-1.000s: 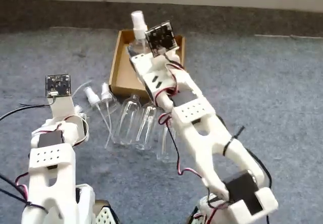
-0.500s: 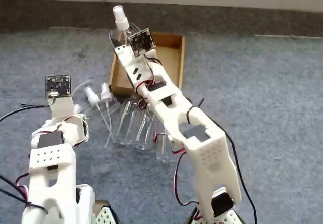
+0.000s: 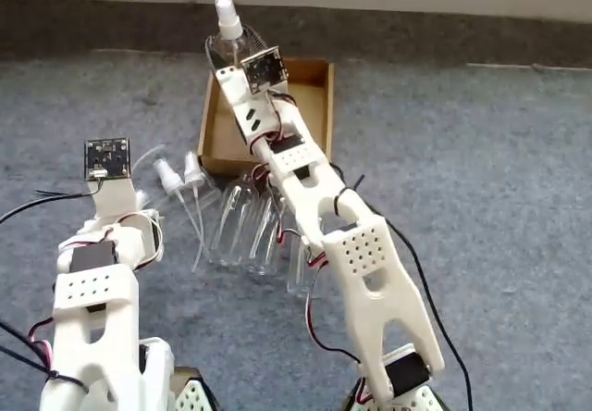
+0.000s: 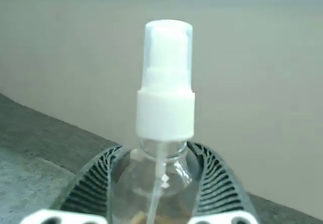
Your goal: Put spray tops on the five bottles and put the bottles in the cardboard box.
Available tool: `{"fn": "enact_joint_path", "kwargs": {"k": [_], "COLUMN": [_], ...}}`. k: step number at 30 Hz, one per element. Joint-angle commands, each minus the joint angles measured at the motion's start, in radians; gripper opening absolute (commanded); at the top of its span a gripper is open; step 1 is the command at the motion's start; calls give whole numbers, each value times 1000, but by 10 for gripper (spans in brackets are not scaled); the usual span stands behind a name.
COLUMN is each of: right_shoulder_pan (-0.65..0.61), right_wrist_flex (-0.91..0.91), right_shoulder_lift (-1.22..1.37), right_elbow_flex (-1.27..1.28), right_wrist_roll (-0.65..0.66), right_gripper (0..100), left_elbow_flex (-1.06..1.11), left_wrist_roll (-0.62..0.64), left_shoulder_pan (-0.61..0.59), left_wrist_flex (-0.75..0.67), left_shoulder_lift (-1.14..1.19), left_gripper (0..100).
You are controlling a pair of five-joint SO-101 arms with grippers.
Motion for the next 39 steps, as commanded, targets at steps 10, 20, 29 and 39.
{"fn": "enact_joint_path", "kwargs": {"k": [10, 20, 29, 39], "right_shoulder_pan": [16, 15, 13, -12], "right_wrist_flex": [45, 53, 130, 220], "right_shoulder_lift": [199, 231, 225, 232], "right_elbow_flex": [-329, -340, -341, -415], "right_wrist_roll": [-3, -3, -5, 26], "right_gripper": [7, 135, 152, 259], "left_elbow_flex": [-2, 8, 8, 8], "left_wrist_roll": [-3, -3, -3, -3], "left_shoulder_pan": [-7, -7, -7, -5], "left_wrist_flex": [-8, -12, -12, -12], "left_shoulder_lift": [-12, -16, -16, -15], "left_gripper": [165, 165, 165, 165]}}
